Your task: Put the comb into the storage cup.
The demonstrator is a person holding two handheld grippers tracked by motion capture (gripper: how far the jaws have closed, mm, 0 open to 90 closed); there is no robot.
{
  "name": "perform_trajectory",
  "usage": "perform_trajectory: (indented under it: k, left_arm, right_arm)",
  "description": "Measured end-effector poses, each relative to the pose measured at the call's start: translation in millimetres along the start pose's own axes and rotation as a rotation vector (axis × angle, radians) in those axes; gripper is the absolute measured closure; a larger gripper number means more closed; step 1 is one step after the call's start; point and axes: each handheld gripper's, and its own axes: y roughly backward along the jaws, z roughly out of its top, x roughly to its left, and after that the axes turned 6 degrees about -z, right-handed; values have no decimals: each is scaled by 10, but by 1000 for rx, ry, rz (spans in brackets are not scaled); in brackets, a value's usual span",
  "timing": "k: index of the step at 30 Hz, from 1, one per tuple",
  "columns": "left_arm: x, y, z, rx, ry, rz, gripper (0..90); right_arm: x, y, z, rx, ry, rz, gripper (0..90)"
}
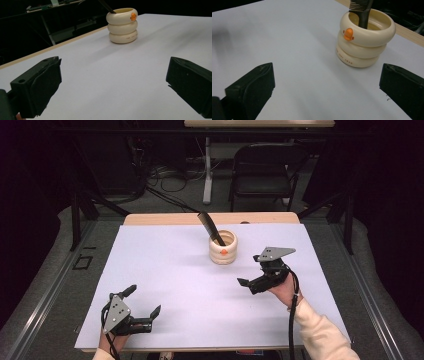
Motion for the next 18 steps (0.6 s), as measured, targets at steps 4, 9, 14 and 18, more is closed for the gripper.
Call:
perform_trajectory:
  k: [4, 9, 14, 18]
  left_arm:
    - [-1, 1, 0, -1, 1, 0, 1]
    - [1, 1, 0, 1, 0, 0, 1]
    - [-1, 1, 1, 1, -1, -1, 1]
    - [-1, 1, 1, 1, -1, 0, 1]
  right_arm:
    - [59, 63, -35, -4, 16, 8, 0]
    - [105, 144, -71, -12, 19, 8, 0]
    - [146, 213, -121, -6, 25, 9, 0]
    - [176, 259, -173, -1, 27, 9, 0]
